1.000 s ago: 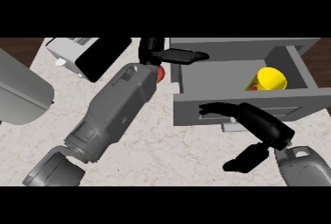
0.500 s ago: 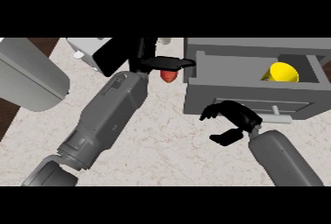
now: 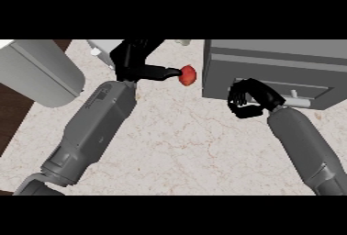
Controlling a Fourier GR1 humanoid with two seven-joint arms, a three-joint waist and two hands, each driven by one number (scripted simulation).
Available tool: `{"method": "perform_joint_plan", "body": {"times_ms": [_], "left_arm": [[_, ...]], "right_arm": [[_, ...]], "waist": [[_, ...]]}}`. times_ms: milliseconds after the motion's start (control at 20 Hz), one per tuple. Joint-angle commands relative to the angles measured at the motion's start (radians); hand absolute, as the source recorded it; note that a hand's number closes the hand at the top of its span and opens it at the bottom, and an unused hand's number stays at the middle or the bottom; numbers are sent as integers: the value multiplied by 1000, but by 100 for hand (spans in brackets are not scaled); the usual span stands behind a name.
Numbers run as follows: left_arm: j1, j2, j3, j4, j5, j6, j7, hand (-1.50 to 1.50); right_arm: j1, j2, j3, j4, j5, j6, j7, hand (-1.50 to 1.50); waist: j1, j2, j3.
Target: Pick up the cup, place it into the drawer and close the drawer
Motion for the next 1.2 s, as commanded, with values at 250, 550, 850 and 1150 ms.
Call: {"method": "perform_joint_plan", "body": {"times_ms": [250, 550, 850, 1150], "left_arm": [[68, 59, -14, -86, 4, -64, 40, -150], [93, 75, -18, -107, 9, -89, 56, -150], [123, 82, -28, -123, 11, -127, 58, -150], [128, 71, -23, -141, 22, -130, 59, -150]], "right_arm": [[-220, -91, -161, 197, -62, -48, -2, 150], [-253, -127, -193, 186, -101, 2, 15, 150], [-239, -160, -215, 154, -140, 53, 8, 150], [-231, -179, -223, 124, -169, 113, 21, 150]], "waist": [[67, 17, 3], [85, 22, 2], [94, 29, 1], [105, 30, 0]]}}
